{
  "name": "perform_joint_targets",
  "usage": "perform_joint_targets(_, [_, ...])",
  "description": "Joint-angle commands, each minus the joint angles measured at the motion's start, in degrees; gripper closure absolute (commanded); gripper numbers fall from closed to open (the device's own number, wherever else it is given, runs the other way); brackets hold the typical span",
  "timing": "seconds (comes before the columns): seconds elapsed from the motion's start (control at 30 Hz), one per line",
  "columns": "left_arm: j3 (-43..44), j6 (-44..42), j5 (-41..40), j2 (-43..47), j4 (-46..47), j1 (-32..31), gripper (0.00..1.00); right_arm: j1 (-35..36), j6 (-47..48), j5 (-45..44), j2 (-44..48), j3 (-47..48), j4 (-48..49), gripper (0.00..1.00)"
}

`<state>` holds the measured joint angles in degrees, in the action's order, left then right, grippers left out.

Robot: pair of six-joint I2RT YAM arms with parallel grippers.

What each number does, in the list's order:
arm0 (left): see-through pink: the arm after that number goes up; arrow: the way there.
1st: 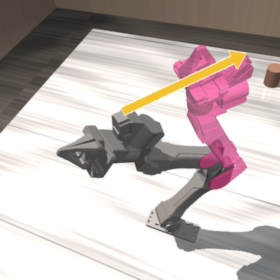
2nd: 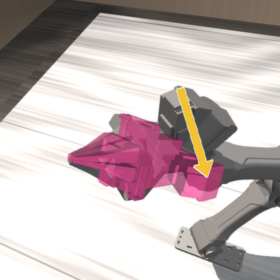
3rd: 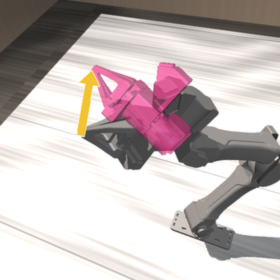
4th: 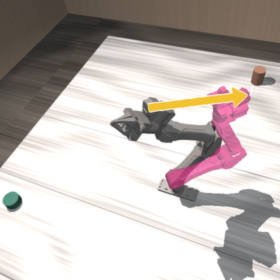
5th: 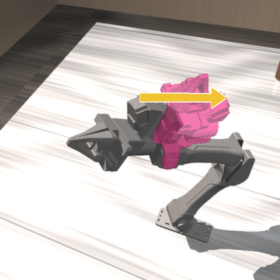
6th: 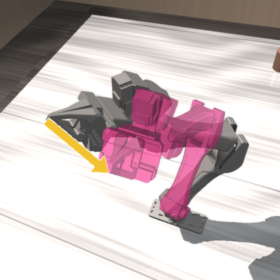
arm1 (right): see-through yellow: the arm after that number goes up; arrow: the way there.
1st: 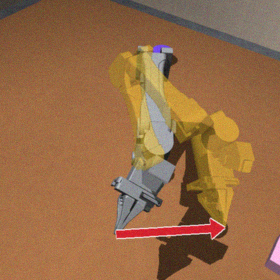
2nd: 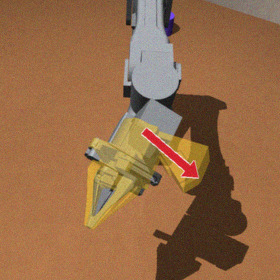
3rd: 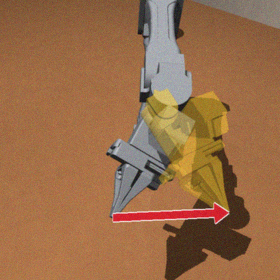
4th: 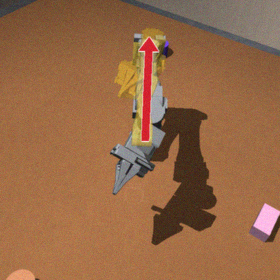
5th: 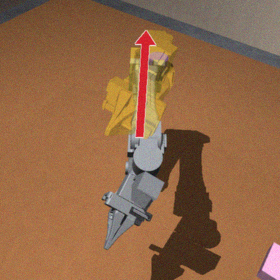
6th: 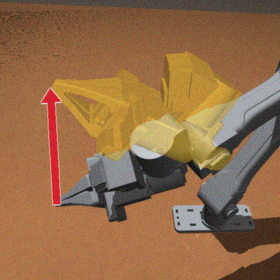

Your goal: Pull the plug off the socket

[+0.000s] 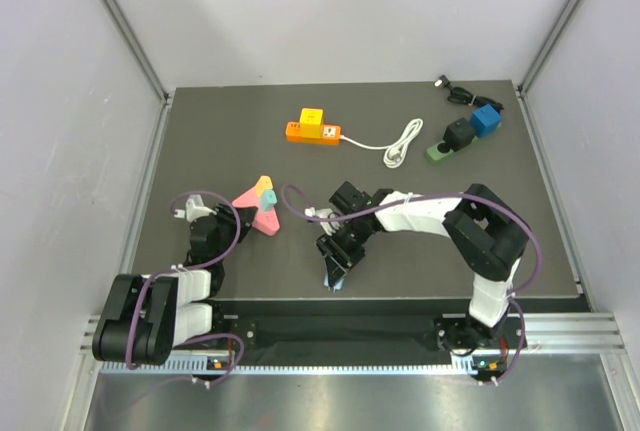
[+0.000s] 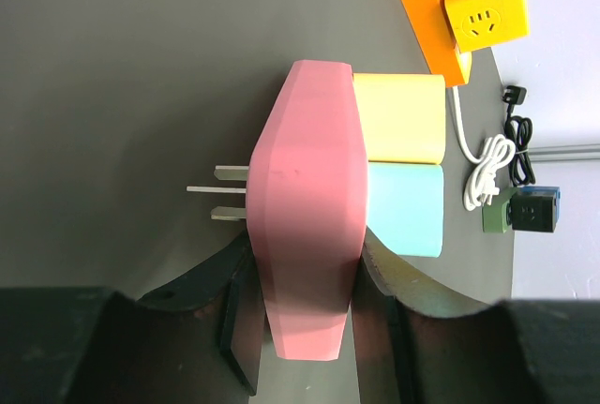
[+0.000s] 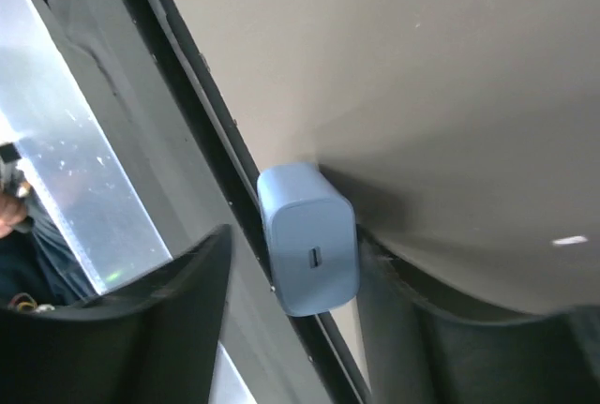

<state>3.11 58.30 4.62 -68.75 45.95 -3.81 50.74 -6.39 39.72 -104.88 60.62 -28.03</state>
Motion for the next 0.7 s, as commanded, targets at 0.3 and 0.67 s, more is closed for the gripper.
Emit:
perform_joint_targets(0.3, [-4.26, -1.97, -1.55, -0.07, -5.44, 0.39, 1.0, -0.29, 0.69, -16.41, -0.67, 11.88, -4.57, 0.25])
perform_joint_targets(0.67, [-3.99, -2.23, -1.55, -0.24, -5.7, 0.39, 1.0, 3.57, -21.37, -53.87, 7.75, 16.32, 12.79, 0.0])
